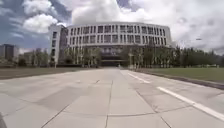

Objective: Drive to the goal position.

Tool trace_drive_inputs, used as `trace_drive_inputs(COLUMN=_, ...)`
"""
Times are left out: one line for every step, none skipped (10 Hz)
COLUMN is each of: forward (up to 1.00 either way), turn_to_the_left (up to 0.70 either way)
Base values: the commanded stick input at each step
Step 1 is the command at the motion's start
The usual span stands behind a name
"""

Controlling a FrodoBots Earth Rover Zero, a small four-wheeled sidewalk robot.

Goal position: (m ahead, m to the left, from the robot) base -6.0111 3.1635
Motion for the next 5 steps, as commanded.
trace_drive_inputs(forward=0.70, turn_to_the_left=0.01)
trace_drive_inputs(forward=0.70, turn_to_the_left=0.01)
trace_drive_inputs(forward=0.70, turn_to_the_left=0.01)
trace_drive_inputs(forward=0.70, turn_to_the_left=0.01)
trace_drive_inputs(forward=0.70, turn_to_the_left=0.01)
